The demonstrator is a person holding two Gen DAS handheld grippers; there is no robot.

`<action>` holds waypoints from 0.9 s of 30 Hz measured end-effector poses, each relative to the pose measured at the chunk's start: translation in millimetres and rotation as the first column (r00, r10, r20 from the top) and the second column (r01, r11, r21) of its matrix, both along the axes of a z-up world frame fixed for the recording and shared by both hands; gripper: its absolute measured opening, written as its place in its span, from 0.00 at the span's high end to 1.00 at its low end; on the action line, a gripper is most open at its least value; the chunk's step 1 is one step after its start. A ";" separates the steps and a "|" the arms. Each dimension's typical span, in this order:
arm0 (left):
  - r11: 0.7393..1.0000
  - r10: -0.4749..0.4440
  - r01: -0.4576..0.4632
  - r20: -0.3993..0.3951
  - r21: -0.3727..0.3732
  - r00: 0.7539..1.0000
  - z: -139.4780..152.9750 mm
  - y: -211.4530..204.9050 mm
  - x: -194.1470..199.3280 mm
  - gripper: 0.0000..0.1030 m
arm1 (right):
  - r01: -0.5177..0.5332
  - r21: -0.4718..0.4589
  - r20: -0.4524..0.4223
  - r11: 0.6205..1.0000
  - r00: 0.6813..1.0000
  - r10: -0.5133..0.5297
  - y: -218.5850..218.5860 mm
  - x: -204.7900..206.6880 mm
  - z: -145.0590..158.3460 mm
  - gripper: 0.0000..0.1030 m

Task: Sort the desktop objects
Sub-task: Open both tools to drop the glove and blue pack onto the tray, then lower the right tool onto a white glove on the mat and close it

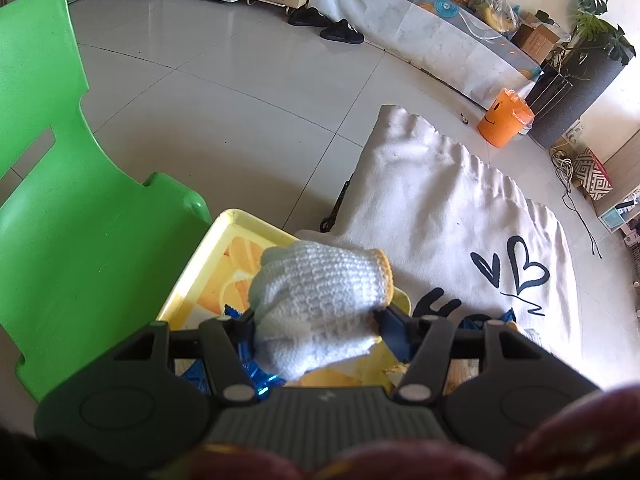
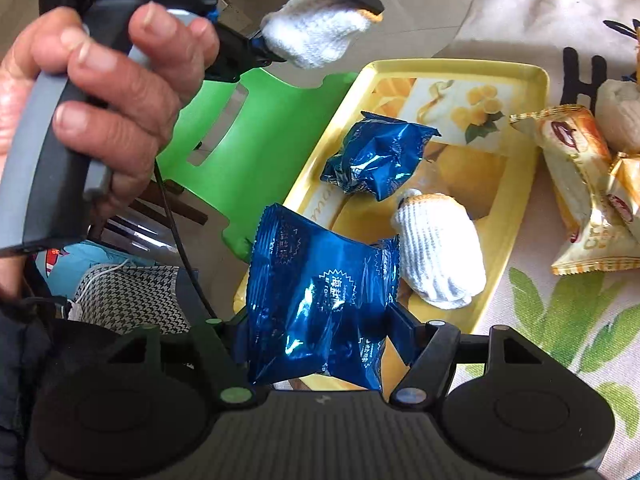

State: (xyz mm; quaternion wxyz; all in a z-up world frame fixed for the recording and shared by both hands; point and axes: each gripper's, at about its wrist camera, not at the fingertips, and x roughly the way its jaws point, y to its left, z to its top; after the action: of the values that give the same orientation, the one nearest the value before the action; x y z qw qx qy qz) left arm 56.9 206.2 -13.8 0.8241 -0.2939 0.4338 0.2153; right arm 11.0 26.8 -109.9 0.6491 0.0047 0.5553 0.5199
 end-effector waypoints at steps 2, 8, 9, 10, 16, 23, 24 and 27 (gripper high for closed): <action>1.000 -0.001 0.001 -0.006 -0.003 1.000 -2.0 3.3 3.8 0.43 | 0.012 -0.010 0.006 1.000 1.000 -0.012 7.4 -0.7 0.2 0.31; 0.998 0.055 -0.054 -0.029 0.016 0.998 -6.5 9.6 5.8 0.24 | 0.046 0.026 0.004 0.999 0.999 -0.046 6.4 8.6 8.7 0.18; 0.998 0.056 -0.056 -0.029 0.018 0.998 -6.3 9.6 5.6 0.23 | 0.054 0.024 0.007 0.998 0.999 -0.054 5.6 11.7 9.1 0.18; 0.998 0.057 -0.057 -0.027 0.018 0.998 -6.1 9.0 5.3 0.22 | 0.064 0.021 0.012 0.998 0.998 -0.064 3.5 14.2 9.5 0.18; 0.999 0.044 -0.044 -0.020 0.015 0.999 -6.0 -0.5 7.3 0.18 | 0.119 0.020 0.046 0.993 0.992 -0.120 -12.6 27.6 15.1 0.18; 1.000 0.005 -0.005 -0.022 0.014 1.000 -7.4 -12.4 12.8 0.16 | 0.190 0.020 0.138 0.982 0.972 -0.191 -29.0 43.9 29.1 0.18; 1.000 0.004 -0.004 -0.025 0.013 1.000 -8.2 -13.5 13.4 0.16 | 0.212 0.019 0.164 0.977 0.963 -0.212 -33.5 47.5 32.6 0.18; 1.000 0.004 -0.004 -0.039 0.018 0.999 -10.4 -17.0 15.8 0.16 | 0.272 0.014 0.218 0.962 0.938 -0.269 -45.5 60.4 41.4 0.18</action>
State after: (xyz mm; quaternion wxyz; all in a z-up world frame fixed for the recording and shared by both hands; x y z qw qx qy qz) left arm 72.7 189.2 -24.1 0.8176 -0.2833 0.4472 0.2263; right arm 71.4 -18.7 -68.6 0.7711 0.0186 0.4794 0.4186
